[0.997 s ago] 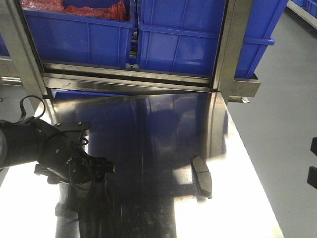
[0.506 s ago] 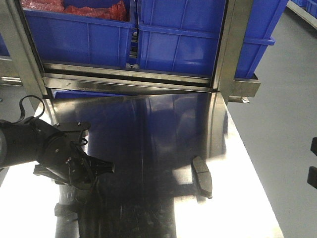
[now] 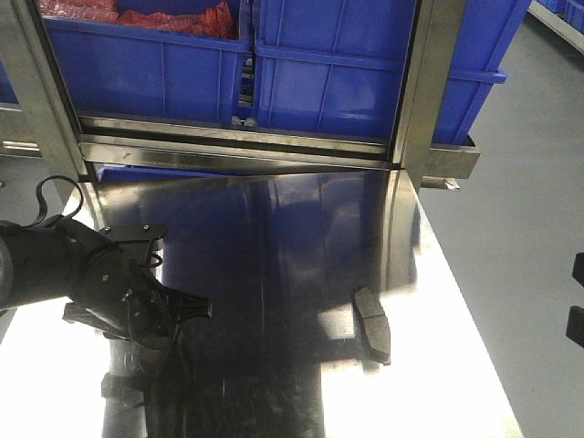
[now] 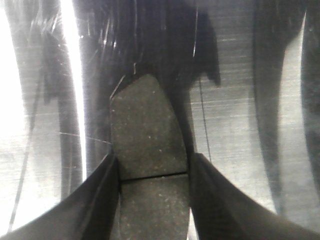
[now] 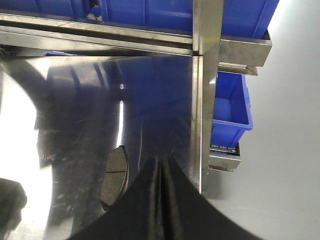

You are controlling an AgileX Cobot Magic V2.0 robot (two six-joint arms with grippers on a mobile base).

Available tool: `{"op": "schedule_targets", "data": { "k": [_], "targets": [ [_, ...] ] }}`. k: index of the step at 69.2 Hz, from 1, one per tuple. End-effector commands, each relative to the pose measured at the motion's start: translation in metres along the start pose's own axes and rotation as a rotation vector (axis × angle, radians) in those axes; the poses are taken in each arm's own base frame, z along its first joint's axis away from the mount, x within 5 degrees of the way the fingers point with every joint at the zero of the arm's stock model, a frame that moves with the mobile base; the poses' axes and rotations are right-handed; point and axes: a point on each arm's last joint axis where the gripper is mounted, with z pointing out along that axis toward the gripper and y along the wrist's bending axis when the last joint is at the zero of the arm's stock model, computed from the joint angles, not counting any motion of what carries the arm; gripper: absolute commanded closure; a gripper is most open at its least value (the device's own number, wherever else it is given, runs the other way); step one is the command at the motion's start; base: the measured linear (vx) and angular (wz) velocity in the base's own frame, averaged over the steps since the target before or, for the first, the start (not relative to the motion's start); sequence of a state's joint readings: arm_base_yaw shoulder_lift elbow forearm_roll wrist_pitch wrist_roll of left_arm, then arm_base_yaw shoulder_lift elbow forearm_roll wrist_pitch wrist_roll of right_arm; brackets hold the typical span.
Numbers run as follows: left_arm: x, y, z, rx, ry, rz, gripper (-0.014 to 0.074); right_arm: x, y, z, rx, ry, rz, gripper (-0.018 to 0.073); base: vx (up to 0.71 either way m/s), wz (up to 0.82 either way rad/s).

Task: Move and align brake pads A on conveyor
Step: 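Lift the held pad with the left gripper off the table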

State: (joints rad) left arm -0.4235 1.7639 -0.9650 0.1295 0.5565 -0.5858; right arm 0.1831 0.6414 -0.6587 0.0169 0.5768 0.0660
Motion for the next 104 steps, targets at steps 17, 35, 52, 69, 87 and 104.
{"op": "schedule_targets", "data": {
  "k": [17,35,52,69,87,104],
  "targets": [
    [-0.014,-0.007,-0.032,0.082,-0.160,0.009,0.0405,-0.014,0.001,-0.004,-0.005,-0.093,-0.008,0.0569,0.00,0.00],
    [-0.018,-0.003,-0.075,0.116,-0.291,0.040,0.0405,-0.014,0.001,-0.004,-0.005,-0.093,-0.008,0.0569,0.00,0.00],
    [-0.016,0.003,-0.117,0.145,-0.418,0.065,0.0404,-0.014,0.001,-0.004,-0.005,-0.093,-0.008,0.0569,0.00,0.00],
    [-0.008,0.014,-0.169,0.179,-0.586,0.094,0.0401,-0.014,0.001,-0.004,-0.005,-0.093,-0.008,0.0569,0.00,0.00],
    [0.007,0.026,-0.217,0.231,-0.739,0.090,0.0398,-0.014,0.001,-0.004,-0.005,-0.093,-0.008,0.0569,0.00,0.00],
    [0.029,0.041,-0.258,0.274,-0.861,0.075,0.0398,-0.014,0.001,-0.004,-0.005,-0.093,-0.008,0.0569,0.00,0.00]
  ]
}}
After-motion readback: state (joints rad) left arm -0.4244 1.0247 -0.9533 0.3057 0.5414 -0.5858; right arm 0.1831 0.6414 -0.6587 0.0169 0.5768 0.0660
